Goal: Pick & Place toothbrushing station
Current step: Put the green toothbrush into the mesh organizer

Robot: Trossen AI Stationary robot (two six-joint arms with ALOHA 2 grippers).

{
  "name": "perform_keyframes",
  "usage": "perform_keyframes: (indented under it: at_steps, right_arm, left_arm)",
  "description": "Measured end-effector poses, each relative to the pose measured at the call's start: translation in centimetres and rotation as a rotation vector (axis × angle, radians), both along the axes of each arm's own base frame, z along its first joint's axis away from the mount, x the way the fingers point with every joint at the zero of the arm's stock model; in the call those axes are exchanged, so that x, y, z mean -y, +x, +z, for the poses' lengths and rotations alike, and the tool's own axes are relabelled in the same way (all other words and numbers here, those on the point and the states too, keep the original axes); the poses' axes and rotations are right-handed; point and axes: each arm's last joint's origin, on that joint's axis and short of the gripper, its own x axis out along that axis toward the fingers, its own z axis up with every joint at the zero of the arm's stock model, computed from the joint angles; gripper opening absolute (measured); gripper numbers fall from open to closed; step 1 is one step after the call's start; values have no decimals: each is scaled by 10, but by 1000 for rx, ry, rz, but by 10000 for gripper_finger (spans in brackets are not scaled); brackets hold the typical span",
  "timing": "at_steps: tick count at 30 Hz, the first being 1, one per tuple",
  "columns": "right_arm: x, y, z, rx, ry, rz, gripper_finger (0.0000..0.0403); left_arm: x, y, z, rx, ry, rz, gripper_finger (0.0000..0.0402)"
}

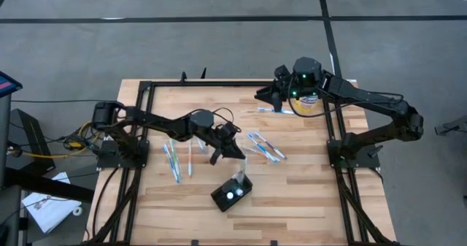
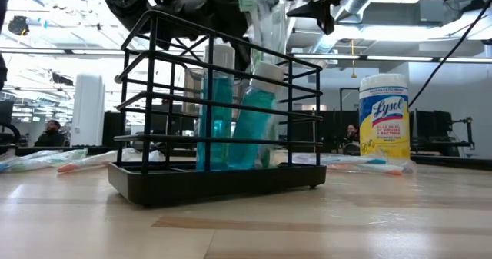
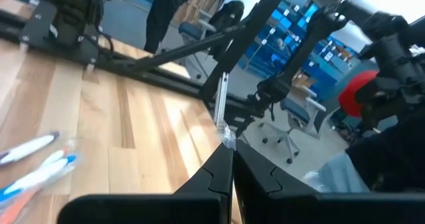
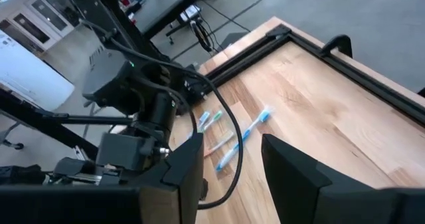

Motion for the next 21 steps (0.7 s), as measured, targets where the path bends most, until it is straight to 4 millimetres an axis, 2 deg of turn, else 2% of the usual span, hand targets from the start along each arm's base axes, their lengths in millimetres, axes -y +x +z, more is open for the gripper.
perform_keyframes:
  at_steps: [10,21]
  right_arm:
    - [-3,-1,-4,-37,3,38,142]
    - [-3,-1,-4,-36,-2,46,144]
  left_arm:
    - [-2,1,-5,-25,7,3,0]
    - [-24,-4,2,1,28,68,0]
